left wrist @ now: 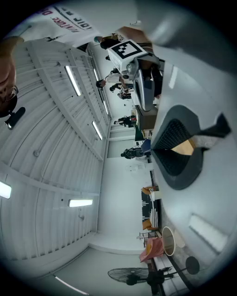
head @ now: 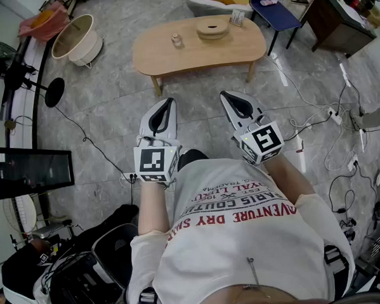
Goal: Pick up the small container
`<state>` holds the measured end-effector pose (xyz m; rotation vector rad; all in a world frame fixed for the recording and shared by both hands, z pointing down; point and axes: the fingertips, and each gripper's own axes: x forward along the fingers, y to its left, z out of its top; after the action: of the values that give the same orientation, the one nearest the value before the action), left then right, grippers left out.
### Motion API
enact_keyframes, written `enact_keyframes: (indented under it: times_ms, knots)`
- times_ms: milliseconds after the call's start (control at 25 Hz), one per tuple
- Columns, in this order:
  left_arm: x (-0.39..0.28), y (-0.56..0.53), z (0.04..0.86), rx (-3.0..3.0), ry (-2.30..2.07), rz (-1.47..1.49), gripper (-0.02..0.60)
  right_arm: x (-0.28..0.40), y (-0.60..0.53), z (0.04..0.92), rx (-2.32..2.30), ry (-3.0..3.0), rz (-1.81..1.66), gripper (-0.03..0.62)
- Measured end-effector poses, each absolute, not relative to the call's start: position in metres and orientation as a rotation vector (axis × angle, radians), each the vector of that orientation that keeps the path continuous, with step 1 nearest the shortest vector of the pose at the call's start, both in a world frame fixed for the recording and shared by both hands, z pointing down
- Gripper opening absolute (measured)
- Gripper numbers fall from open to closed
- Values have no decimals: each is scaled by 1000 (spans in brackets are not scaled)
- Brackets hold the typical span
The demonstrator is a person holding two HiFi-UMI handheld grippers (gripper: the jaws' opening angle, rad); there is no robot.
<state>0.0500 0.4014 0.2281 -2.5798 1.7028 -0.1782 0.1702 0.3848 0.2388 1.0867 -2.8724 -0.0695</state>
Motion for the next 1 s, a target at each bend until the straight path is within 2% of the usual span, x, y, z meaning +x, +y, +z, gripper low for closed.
enact_keyframes:
  times_ms: [840,880,920,960,1000]
  knots:
    - [48,387,237,-2617,1728,-128,12,171,365,247,1107,-2900,7,-5]
    - [48,384,240,-2627,1741,-121,27,172,363,249,1105,-2900,21,-5]
    - [47,381,244,-2639,1750,-121,92,172,360,252,1102,-2899,37,-5]
    - [46,377,248,-2651,1754,-130,192,171,357,255,1100,-2897,52,-4]
    - [46,371,252,-2659,1755,-148,260,171,352,257,1100,-2895,66,-4]
